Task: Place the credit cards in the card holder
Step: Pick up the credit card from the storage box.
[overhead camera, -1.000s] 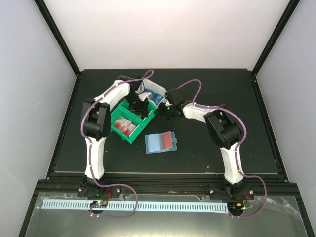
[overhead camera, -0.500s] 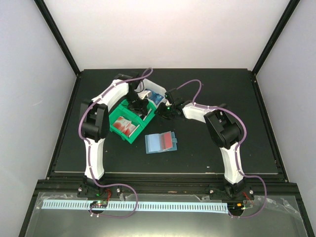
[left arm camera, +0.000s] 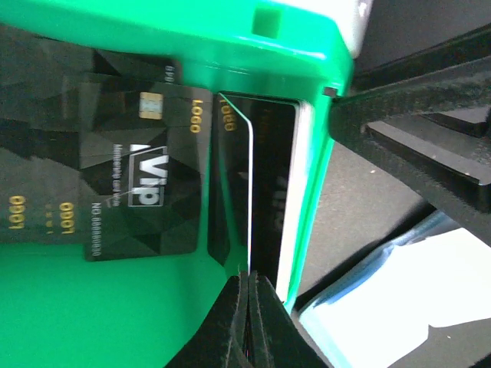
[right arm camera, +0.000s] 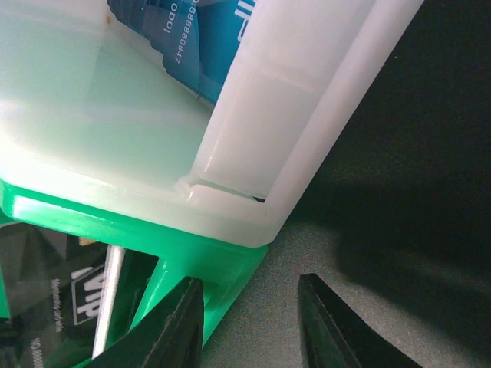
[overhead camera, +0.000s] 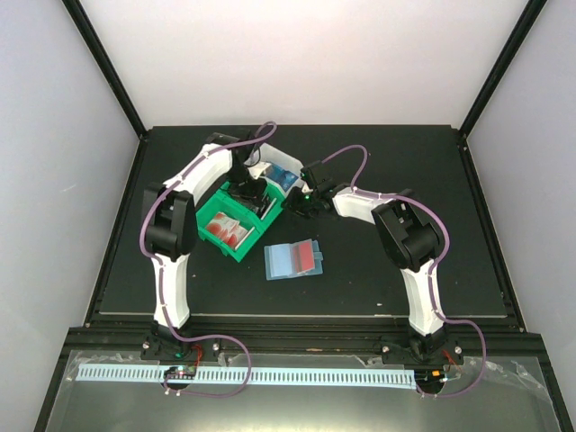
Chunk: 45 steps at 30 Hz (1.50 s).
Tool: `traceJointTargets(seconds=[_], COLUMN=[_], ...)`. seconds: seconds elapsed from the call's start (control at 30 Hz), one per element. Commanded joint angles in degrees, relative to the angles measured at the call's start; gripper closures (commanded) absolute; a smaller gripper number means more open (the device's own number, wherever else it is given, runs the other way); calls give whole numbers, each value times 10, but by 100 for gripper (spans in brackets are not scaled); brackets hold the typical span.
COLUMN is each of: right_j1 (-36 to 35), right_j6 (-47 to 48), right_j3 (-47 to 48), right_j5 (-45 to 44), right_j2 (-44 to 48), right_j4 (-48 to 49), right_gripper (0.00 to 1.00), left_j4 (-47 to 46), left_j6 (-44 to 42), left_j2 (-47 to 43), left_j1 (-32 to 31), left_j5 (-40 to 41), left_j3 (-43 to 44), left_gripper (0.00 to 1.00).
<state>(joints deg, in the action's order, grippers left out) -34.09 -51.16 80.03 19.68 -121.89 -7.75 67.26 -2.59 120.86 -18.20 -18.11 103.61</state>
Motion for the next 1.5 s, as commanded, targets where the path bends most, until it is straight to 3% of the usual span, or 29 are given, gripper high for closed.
traceJointTargets(seconds=[0.0, 0.67, 0.9, 1.23, 1.47], right_j1=[-1, -1, 4, 27, 26], right_j6=[1, 19, 32, 5, -57], right_j3=[11, 21, 31, 12, -12], right_j5=[-10, -21, -24, 106, 181], right_j2=[-10, 22, 62, 98, 83], right_j4=[-4, -27, -46, 25, 137], right_gripper=[65, 64, 53, 41, 33], left_j4=[-5, -13, -12, 0, 14], left_j6=[13, 25, 29, 41, 52], left_j2=[-38, -48, -66, -81, -99], left_j1=[8, 13, 13, 13, 20], left_j5=[50, 55, 46, 35, 16], left_j3=[14, 18, 22, 32, 41], left_gripper=[98, 98, 98, 98, 98])
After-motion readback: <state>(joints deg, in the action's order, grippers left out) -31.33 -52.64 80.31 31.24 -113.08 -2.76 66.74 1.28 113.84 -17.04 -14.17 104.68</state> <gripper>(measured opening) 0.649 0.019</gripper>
